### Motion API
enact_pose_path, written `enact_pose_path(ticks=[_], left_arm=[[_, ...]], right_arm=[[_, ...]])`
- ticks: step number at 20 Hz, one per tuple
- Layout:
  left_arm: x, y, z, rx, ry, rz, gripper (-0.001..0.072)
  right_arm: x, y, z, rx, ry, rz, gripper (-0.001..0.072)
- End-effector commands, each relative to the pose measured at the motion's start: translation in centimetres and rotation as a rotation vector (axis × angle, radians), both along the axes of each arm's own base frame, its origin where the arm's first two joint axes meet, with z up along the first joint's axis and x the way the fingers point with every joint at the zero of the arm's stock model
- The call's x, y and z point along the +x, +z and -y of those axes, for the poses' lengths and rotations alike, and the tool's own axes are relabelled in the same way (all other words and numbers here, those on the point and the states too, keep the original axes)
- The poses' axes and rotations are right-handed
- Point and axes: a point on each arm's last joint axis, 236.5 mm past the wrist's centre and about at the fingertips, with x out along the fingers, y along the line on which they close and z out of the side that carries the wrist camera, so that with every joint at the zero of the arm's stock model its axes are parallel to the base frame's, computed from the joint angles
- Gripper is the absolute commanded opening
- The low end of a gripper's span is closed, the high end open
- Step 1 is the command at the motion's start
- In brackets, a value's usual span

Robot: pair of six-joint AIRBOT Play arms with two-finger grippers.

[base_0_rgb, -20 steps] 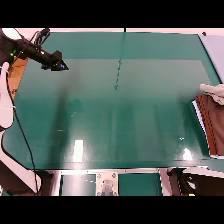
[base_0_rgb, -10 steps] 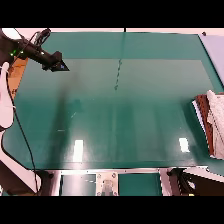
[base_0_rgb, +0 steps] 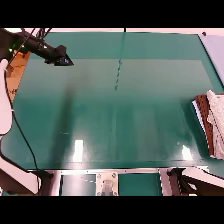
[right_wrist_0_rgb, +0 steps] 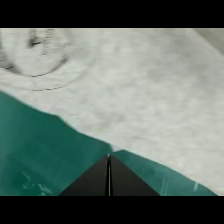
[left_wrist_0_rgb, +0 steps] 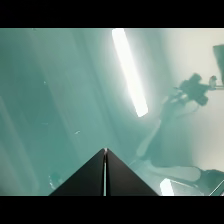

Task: Fold the shirts.

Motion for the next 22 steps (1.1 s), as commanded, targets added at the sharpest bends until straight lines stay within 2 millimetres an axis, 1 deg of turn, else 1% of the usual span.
enact_pose_path(ticks=[1,3,4,5,7,9,10,11,12,14,15,16,22], left_arm=[[-2.7,0.7,0.9,0.068,-0.023,0.004,0.0018],[-6.2,-1.0,1.8,0.087,-0.051,-0.065,0.0019],[-8.0,-1.8,2.2,0.087,-0.055,-0.095,0.0019],[-10.0,-2.8,2.5,0.086,-0.051,-0.121,0.0019],[-14.7,-5.2,3.1,0.083,-0.019,-0.172,0.0018],[-18.8,-7.2,3.3,0.087,-0.008,-0.195,0.0019],[-20.1,-7.9,3.1,0.084,0.011,-0.202,0.0019],[-21.0,-8.3,2.8,0.088,0.027,-0.202,0.0019],[-21.3,-8.6,2.5,0.096,0.034,-0.192,0.002],[-22.2,-8.7,2.3,0.108,0.017,-0.211,0.0021],[-22.7,-8.7,2.3,0.108,0.006,-0.227,0.0021],[-22.8,-8.6,2.4,0.103,0.003,-0.233,0.002],[-22.7,-8.6,2.4,0.102,0.005,-0.229,0.0021]], right_arm=[[6.8,2.9,-5.8,-0.122,0.274,0.145,0.0012],[7.8,1.7,-11.0,-0.152,0.465,0.149,0.0012],[7.6,0.7,-13.8,-0.153,0.554,0.146,0.0012],[6.9,-0.5,-16.3,-0.148,0.628,0.138,0.0012],[4.8,-3.3,-21.4,-0.116,0.748,0.117,0.0012],[3.5,-5.3,-24.6,-0.12,0.837,0.122,0.0012],[3.4,-6.1,-25.8,-0.126,0.865,0.132,0.0012],[3.4,-6.6,-26.7,-0.132,0.893,0.14,0.0012],[3.4,-7.0,-27.6,-0.136,0.928,0.146,0.0012],[2.8,-7.3,-29.2,-0.12,0.982,0.139,0.0012],[2.7,-7.3,-29.7,-0.119,0.998,0.14,0.0012],[2.7,-7.3,-30.0,-0.118,1.007,0.141,0.0012],[2.7,-7.3,-30.0,-0.119,1.008,0.141,0.0012]])
